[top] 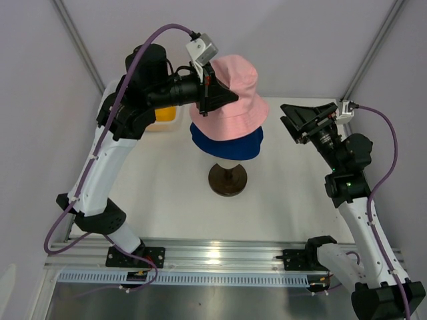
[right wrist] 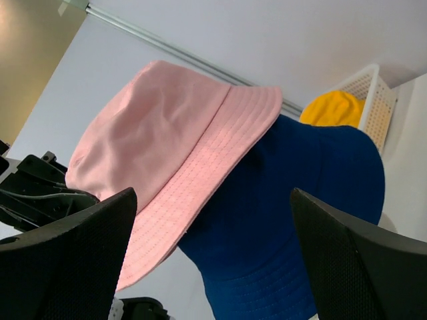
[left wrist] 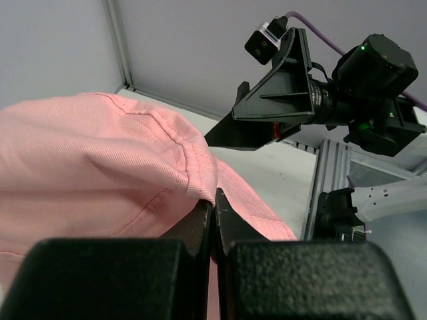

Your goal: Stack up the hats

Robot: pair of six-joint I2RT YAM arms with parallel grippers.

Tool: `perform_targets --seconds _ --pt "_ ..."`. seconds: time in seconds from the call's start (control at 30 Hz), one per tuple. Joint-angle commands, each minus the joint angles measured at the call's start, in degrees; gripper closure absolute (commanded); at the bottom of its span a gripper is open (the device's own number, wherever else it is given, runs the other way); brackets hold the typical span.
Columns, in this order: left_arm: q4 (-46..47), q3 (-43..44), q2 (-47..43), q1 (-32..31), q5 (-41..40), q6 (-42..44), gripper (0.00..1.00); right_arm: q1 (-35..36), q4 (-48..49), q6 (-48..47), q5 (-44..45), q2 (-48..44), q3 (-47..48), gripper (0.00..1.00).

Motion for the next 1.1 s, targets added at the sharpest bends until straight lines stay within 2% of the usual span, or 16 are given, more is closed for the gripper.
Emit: perform_targets --seconds 0.0,0.13,0.47,0.63,0.7,0.8,0.83,0.87,0.9,0.93,0.97,1.0,1.07 --pt "-0.8 1.2 -0.5 -2.6 -3.7 3.8 0.99 2.3 3.4 0.7 1.3 0.3 2.0 0.00" --pt "-0.2 0.7 -0.2 -3.2 -6.2 3.5 0.99 4.4 4.6 0.2 1.1 2.0 2.3 0.01" --pt "0.5 -1.6 -0.1 -4.1 -6.1 2.9 0.99 7.4 7.3 1.1 4.0 5.2 3.2 0.30" --pt "0.7 -3.1 -0.5 -4.4 -6.8 3.3 0.99 8.0 7.3 1.9 4.0 7.8 5.6 0.37" --pt "0.6 -3.7 -0.7 -4.5 -8.3 3.8 0.99 8.3 7.0 1.4 3.6 8.5 6.3 0.44" --pt "1.0 -4.9 -1.6 -4.5 -9.1 4.3 0.99 8.5 5.8 1.1 3.5 9.5 6.8 0.60" --pt "1.2 -5.5 -1.9 -4.5 -9.2 4.5 0.99 8.5 5.5 1.0 3.8 9.5 6.8 0.67" --pt "1.5 -6.2 -2.8 -4.5 -9.2 4.6 0.98 8.6 5.0 0.8 4.0 9.6 6.7 0.79" --pt "1.8 -6.6 -3.2 -4.5 -9.3 4.6 0.96 8.6 3.7 0.7 4.6 9.6 6.7 0.85" --pt "2.2 -7.6 -3.7 -4.5 -9.5 4.4 0.94 8.7 3.2 0.1 4.8 9.6 6.7 0.96" --pt "2.6 -8.2 -4.2 -4.5 -9.8 4.4 0.89 8.7 2.7 -0.2 5.0 9.6 6.6 1.00" --pt "3.5 -9.7 -5.3 -4.5 -10.3 4.4 0.78 8.7 1.8 -0.6 5.2 9.5 6.5 1.00" --pt "4.9 -10.8 -6.8 -4.5 -15.3 3.0 0.71 8.7 0.0 -2.6 5.1 9.4 6.3 1.00"
